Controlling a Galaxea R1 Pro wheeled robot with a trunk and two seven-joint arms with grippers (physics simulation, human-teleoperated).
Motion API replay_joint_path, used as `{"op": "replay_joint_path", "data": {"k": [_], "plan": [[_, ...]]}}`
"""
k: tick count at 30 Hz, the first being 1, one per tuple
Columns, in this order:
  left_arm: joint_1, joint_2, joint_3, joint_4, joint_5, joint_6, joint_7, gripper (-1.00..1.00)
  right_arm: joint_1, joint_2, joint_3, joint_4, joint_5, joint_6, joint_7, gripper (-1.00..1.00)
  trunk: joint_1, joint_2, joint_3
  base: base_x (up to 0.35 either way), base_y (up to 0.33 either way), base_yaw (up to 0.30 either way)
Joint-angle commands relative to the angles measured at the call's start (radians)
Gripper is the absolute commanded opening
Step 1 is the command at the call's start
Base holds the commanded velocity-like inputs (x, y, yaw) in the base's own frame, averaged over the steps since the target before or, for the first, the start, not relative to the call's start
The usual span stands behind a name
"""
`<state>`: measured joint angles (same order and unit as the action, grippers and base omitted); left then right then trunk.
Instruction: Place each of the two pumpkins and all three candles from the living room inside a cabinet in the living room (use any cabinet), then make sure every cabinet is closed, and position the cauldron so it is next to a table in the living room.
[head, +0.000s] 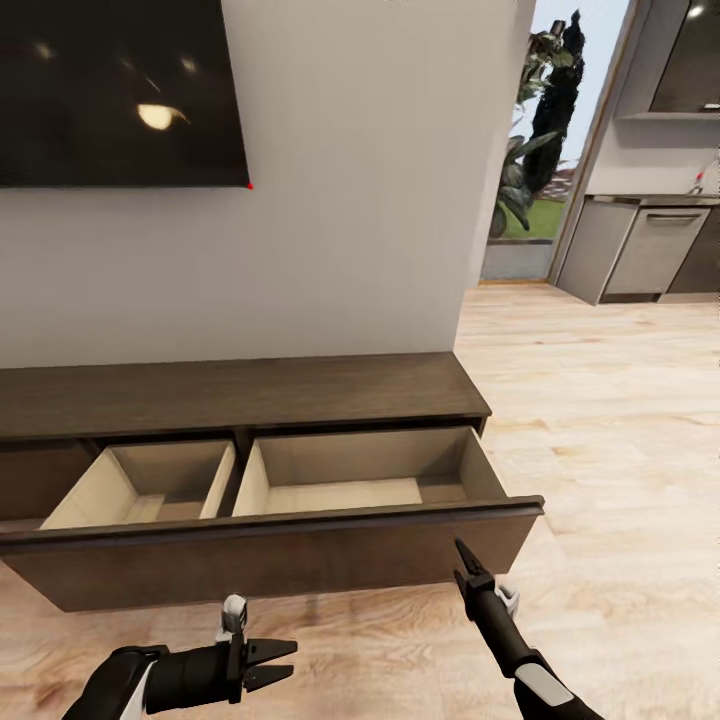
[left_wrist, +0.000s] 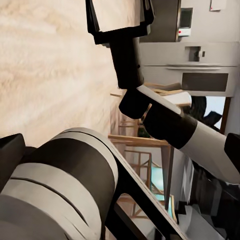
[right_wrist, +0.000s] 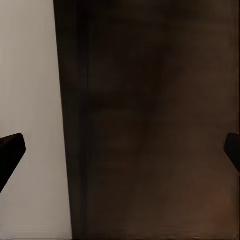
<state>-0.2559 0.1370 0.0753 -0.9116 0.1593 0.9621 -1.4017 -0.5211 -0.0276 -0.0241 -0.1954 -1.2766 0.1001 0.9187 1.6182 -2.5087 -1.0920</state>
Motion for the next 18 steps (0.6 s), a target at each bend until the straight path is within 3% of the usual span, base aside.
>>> {"op": "replay_joint_path", "data": {"k": [1, 13, 18], "plan": [[0.000, 0.000, 0.000, 0.000, 0.002, 0.010, -0.002, 1.00, 0.000, 0.000, -0.003, 0.001, -0.005, 0.010, 0.004, 1.00, -0.001, 0.000, -0.001, -0.213, 0.000, 0.000], [0.001, 0.000, -0.002, -0.004, 0.003, 0.018, -0.003, 1.00, 0.000, 0.000, -0.004, 0.001, -0.004, 0.010, 0.002, 1.00, -0.001, 0.000, -0.001, -0.067, 0.000, 0.000], [0.001, 0.000, -0.028, -0.004, 0.003, 0.023, -0.004, 1.00, 0.000, 0.000, -0.004, 0.001, -0.005, 0.010, 0.002, 1.00, -0.003, 0.001, 0.019, -0.001, 0.000, 0.000]]}}
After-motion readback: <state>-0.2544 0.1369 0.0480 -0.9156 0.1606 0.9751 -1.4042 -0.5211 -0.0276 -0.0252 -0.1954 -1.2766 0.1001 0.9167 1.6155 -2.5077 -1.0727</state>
